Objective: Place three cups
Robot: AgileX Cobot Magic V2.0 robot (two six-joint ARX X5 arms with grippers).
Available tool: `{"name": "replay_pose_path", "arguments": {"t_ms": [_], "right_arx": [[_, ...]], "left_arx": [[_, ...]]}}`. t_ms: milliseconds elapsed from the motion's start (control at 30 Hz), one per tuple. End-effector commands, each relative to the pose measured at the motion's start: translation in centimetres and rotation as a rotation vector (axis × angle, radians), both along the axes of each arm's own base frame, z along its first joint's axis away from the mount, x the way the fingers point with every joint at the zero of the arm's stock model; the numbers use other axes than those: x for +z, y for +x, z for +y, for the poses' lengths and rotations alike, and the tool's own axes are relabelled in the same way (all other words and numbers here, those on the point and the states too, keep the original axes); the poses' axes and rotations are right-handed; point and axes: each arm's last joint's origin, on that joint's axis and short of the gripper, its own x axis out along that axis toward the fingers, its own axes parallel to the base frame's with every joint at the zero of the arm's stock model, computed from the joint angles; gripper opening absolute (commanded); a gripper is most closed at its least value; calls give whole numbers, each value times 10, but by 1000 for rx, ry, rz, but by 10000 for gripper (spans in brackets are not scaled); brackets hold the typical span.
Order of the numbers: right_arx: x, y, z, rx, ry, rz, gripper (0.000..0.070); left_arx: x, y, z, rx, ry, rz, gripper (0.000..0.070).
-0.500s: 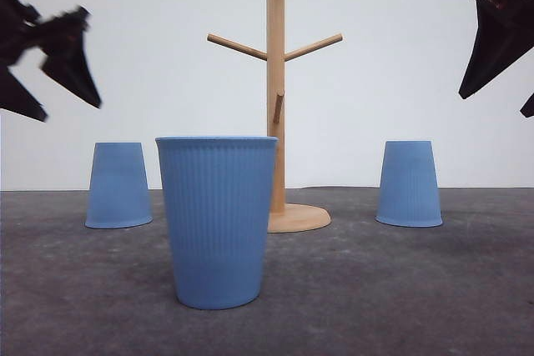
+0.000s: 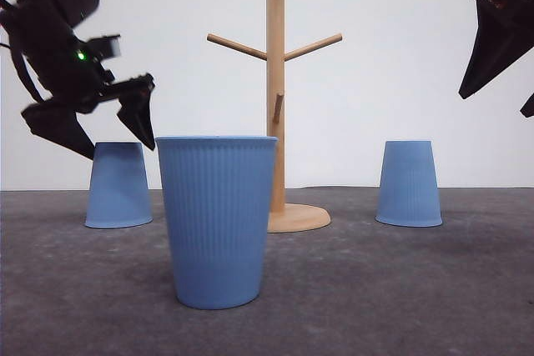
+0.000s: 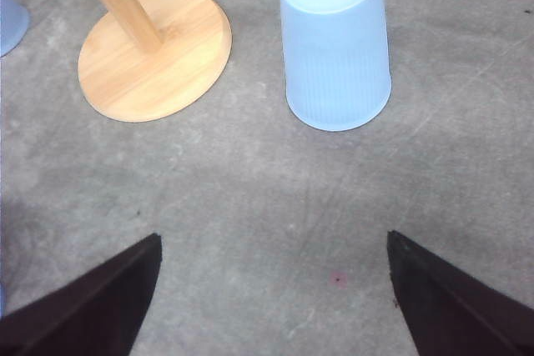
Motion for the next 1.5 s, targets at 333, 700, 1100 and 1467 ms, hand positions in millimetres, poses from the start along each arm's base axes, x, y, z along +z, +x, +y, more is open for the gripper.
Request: {"name": "replay_pose_path", "arguments": {"t_ms": [333,700,1100,1467], "right_arx": [[5,3,1,11,-4,-21,546],[5,3,1,10,-5,-21,546],[5,3,1,11,-5,-21,546],[5,3,1,12,-3,-20,546]], "left_arx": [[-7,14,-3,-10,9,-13,225],[37,14,15,-15,-36,-48,224],[153,-7,47,-211,-510,-271,224],[147,0,27,-303,-613,-204,225]]}}
